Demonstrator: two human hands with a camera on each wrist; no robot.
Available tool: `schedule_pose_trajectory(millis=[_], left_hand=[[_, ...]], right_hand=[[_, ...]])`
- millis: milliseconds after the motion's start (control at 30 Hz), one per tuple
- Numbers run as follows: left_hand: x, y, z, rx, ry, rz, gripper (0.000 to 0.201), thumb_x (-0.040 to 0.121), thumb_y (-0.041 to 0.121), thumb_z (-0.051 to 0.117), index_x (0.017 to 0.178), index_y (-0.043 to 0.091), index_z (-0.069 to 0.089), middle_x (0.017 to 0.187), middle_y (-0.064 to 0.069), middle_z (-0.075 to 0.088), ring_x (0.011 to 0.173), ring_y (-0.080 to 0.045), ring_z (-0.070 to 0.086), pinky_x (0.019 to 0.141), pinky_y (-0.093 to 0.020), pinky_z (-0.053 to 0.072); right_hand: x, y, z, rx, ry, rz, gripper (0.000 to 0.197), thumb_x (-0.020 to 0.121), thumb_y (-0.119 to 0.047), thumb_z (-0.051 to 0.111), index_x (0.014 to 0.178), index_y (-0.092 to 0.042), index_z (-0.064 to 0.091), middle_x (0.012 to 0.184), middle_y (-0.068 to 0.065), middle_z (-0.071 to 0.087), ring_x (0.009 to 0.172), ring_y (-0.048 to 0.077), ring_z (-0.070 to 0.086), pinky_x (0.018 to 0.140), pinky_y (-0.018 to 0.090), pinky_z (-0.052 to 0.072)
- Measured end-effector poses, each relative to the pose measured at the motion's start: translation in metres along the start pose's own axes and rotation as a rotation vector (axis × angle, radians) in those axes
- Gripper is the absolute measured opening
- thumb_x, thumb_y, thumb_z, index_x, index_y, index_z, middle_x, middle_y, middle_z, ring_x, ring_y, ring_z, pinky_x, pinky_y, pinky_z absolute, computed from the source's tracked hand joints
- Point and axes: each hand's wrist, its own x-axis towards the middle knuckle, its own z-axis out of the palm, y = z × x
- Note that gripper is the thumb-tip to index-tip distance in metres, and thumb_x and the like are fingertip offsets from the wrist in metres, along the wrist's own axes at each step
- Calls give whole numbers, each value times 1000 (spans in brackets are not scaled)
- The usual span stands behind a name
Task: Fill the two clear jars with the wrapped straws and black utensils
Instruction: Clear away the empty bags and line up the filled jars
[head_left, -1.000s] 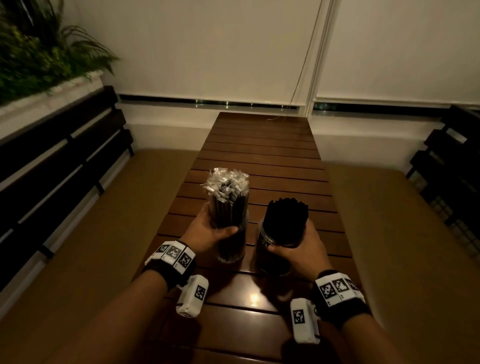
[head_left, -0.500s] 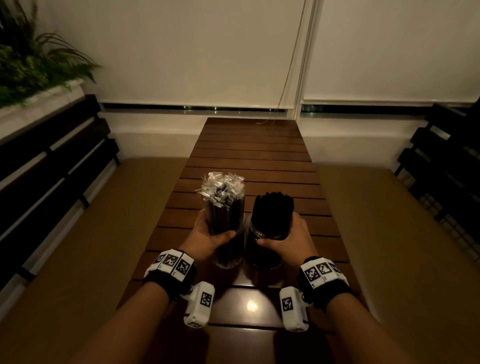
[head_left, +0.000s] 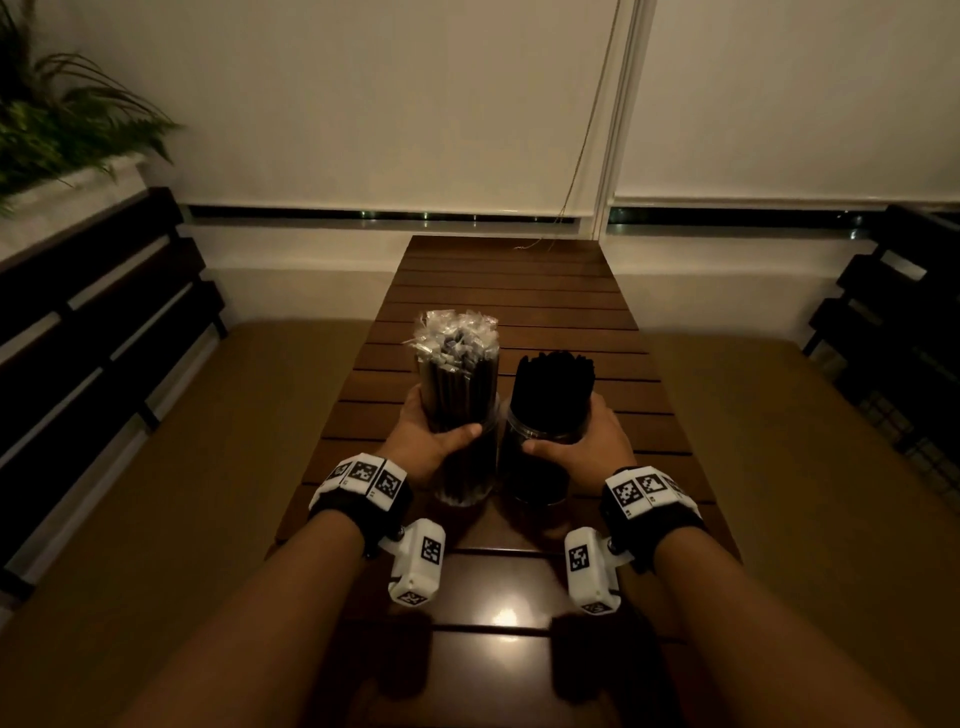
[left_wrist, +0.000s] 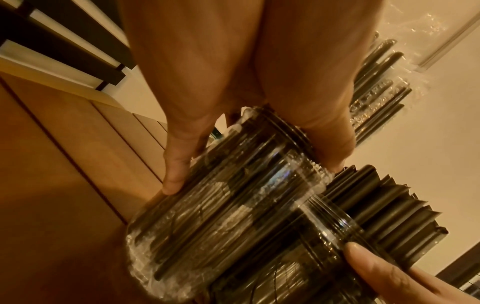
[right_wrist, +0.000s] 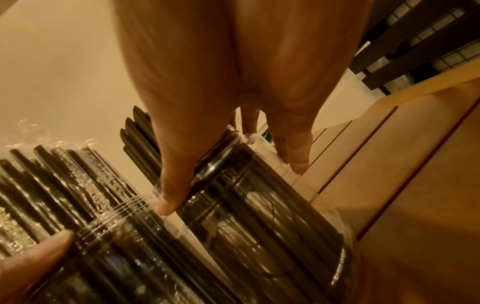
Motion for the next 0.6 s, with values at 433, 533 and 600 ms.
schedule_pose_trajectory(millis=[433, 533, 600], left_hand=[[100, 5, 1, 91, 39, -7, 93, 70, 29, 86, 143, 24, 28, 140, -6, 48, 126, -24, 54, 107, -44, 46], [122, 6, 2, 73, 41, -16, 90, 73, 27, 85, 143, 23, 28, 139, -7, 50, 125, -25, 54, 105, -42, 47], [136, 7, 3, 66, 44, -20, 86, 76, 23, 83, 143, 21, 28, 137, -7, 52, 124, -24, 55, 103, -41, 47]], right_hand=[[94, -5, 11, -25, 31, -23, 97, 54, -44, 92, 137, -30, 44, 136, 1, 56, 125, 26, 56, 104, 48, 49], [114, -6, 12, 1, 34, -24, 95, 58, -38, 93, 138, -27, 44, 137, 2, 55, 125, 26, 56, 103, 46, 50], [129, -6, 13, 12, 36, -10, 95, 59, -36, 93, 140, -26, 43, 139, 2, 54, 126, 26, 55, 104, 45, 49]])
